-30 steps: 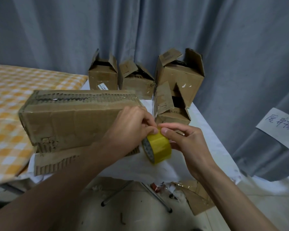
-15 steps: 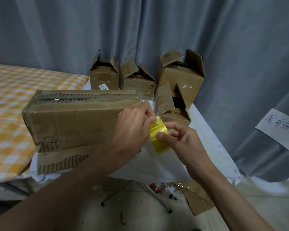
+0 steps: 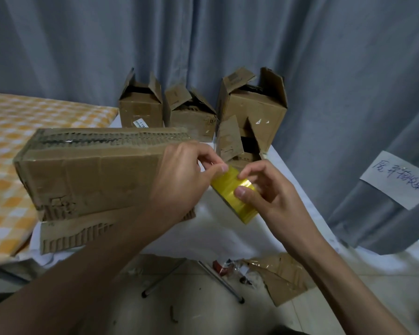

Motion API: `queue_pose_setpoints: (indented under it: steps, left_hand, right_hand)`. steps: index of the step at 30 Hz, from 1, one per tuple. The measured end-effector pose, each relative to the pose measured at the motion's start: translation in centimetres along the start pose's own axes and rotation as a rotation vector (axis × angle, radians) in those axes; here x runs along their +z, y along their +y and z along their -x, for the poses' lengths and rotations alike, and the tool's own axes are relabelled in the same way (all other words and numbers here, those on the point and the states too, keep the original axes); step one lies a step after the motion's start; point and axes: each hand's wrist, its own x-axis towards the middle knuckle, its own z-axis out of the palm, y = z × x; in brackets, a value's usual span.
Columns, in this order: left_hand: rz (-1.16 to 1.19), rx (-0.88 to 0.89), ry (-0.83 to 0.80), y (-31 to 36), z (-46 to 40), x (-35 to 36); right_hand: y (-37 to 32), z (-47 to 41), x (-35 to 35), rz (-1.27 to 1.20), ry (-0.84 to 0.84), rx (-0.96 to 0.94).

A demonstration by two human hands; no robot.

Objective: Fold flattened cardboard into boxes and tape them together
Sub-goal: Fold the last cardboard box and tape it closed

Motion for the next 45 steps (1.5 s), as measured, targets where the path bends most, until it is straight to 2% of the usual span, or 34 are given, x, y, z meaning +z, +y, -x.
queue_pose_setpoints:
  steps: [4, 8, 11, 15, 18, 25, 28, 33, 37, 45]
  left_hand:
    - [-0.247, 0.06, -0.055, -0.3, 0.2, 0.9]
    - [-0.422, 0.165, -0.062, -0.9, 0.2, 0.7]
    - [-0.491, 0.243, -0.012, -1.4, -0.4, -0.4]
    - [-0.523, 0.153, -0.045, -2.8, -1.2, -1.3]
    - [-0.571, 0.11, -0.037, -3.7, -1.3, -1.5]
    - [-0.598, 0.112, -0.008, -4.9, -1.8, -1.1]
    - [-0.584, 0.18, 0.014, -4.8, -1.4, -1.7]
    - [-0.51, 0.262, -0.044, -4.3, -0.5, -3.9]
    - [-0.401, 0.302, -0.126, -4.2, 1.0, -5.7]
    - [-0.292, 0.372, -0.106, -5.2, 2.7, -6.2]
  right_hand:
    - [-0.1, 0.4, -0.4, 0.124, -0.007, -0.008]
    - [0.6, 0.5, -2.6, 0.504, 0.035, -0.008]
    - [2.3, 0.5, -4.5, 0.735, 0.097, 0.081]
    - [4.7, 0.7, -4.9, 0.793, 0.072, 0.271]
    - [5.9, 0.5, -4.0, 0.806, 0.08, 0.291]
    - [6.0, -0.5, -3.7, 0.822, 0.103, 0.331]
    - [4.7, -1.5, -3.5, 0.77, 0.241, 0.175]
    - [1.4, -4.6, -1.4, 0.44, 0.351, -0.003]
    - [0.0, -7.4, 1.1, 0.253, 0.246, -0.035]
    - [-0.2, -10.7, 5.3, 0.103, -0.046, -0.058]
